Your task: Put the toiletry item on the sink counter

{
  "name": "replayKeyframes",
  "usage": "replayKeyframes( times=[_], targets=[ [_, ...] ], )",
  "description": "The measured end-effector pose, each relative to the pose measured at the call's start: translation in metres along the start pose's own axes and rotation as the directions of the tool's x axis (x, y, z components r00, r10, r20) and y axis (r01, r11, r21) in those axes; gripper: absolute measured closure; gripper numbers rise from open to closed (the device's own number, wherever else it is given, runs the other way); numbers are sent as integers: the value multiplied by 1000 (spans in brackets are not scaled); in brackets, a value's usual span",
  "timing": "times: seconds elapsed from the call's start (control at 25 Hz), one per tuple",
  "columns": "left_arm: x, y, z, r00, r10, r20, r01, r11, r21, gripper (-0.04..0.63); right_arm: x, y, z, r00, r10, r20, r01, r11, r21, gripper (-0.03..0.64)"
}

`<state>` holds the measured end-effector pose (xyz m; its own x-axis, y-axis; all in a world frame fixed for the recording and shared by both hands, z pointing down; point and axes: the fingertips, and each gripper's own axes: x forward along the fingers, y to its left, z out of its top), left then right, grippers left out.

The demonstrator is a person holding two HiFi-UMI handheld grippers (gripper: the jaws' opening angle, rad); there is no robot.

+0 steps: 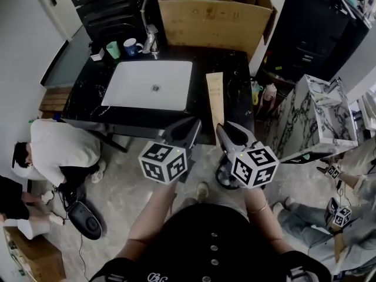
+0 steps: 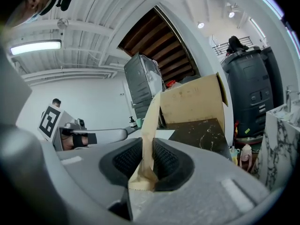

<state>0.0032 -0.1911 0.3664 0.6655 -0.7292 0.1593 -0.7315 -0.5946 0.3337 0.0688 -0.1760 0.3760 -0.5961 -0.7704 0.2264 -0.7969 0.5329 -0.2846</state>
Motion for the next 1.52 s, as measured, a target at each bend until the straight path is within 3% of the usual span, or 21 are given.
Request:
replayKeyframes(
  times=[0.64, 1.52],
  targets=[
    [40, 34, -1, 999, 37, -30, -37, 999, -15, 577, 41, -32, 2, 999, 28, -36, -28, 1000, 10, 549],
    [80, 113, -1, 996, -17, -89, 7, 994, -110, 577, 118, -70, 1, 992, -80, -94, 86, 994, 63, 549]
  ],
)
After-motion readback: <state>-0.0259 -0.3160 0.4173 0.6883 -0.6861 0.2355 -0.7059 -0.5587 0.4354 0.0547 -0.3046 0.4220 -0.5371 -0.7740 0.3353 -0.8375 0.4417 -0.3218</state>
